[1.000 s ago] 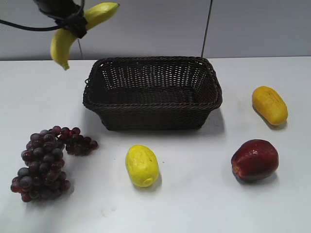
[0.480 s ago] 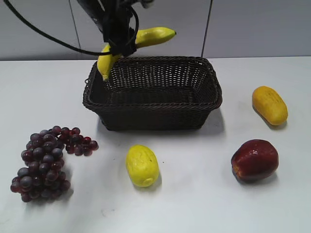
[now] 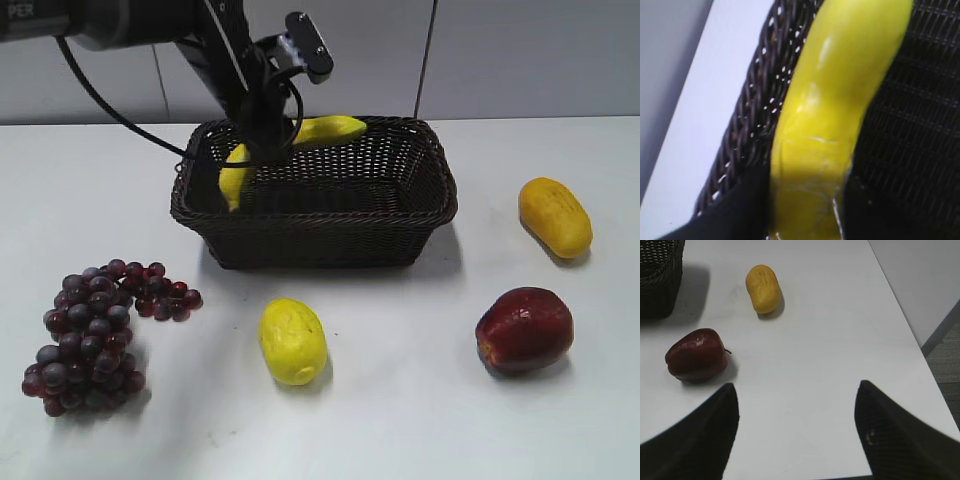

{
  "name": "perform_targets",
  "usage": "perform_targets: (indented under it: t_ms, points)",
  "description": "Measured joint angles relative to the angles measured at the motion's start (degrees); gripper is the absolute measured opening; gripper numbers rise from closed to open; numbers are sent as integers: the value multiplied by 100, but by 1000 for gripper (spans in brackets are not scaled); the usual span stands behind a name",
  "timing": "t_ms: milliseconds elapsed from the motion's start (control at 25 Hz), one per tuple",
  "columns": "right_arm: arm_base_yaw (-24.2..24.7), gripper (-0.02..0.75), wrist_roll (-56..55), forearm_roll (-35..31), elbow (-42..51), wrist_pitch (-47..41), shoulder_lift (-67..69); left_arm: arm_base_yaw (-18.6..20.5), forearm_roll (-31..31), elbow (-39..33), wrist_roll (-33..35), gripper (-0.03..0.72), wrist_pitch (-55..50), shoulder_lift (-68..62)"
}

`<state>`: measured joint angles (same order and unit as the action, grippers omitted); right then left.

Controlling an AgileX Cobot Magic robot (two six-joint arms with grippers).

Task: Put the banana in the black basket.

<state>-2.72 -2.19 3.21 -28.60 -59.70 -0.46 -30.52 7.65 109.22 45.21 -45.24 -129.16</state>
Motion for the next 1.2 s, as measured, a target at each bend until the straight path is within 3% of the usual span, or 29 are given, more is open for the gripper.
perform_targets:
  t_ms: [360,400,520,600,720,960,1200]
  points:
    - [0,552,0,0,0,0,0,0,302,5,0,316,110,-246]
    - [0,552,0,0,0,0,0,0,368,5,0,361,110,-246]
    - [0,552,0,0,0,0,0,0,513,23,0,584,80,-246]
    - [0,552,0,0,0,0,0,0,522,95,0,622,-74,-246]
    - [0,552,0,0,0,0,0,0,522,392,-36,632,-474,-246]
    - [0,552,0,0,0,0,0,146,378,797,-789,605,-1064,42]
    - [0,552,0,0,0,0,0,816,-537,828,-2015,583,-1807,670]
